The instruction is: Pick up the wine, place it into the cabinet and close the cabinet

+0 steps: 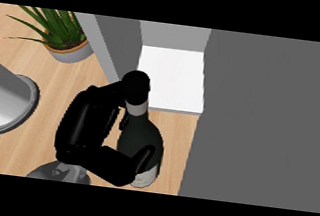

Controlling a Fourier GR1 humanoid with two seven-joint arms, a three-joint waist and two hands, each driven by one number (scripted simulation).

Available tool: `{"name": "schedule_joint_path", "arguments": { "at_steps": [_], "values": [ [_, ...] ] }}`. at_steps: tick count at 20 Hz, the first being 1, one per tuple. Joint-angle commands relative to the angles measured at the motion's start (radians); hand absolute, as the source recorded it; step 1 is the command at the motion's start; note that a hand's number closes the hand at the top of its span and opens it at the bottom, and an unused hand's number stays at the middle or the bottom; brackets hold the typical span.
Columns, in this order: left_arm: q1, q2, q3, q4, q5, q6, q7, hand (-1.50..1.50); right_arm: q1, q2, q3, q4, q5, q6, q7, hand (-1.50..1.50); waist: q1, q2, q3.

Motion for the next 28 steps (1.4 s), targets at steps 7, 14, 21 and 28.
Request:
{"name": "schedule_joint_path", "arguments": {
  "at_steps": [7, 14, 21, 28],
  "values": [
    [-0.322, 0.0, -0.129, 0.132, -0.038, 0.357, 0.128, 1.5, 0.057, 0.001, -0.02, -0.069, -0.077, 0.024, -0.023, -1.5, -0.007, 0.001, 0.001],
    [-0.3, 0.0, -0.106, 0.202, -0.028, 0.315, 0.029, 1.5, 0.076, -0.027, -0.057, -0.138, -0.143, 0.043, 0.027, -1.5, -0.001, 0.0, 0.0],
    [-0.388, 0.0, -0.146, 0.357, 0.039, 0.417, -0.048, 1.5, 0.09, 0.009, 0.012, -0.11, -0.055, 0.037, -0.004, -1.5, -0.006, 0.002, 0.0],
    [-0.487, 0.0, -0.115, 0.481, 0.165, 0.447, -0.136, 1.5, 0.05, -0.014, -0.04, -0.132, -0.1, 0.035, 0.038, -1.5, -0.014, 0.003, 0.0]
  ]
}}
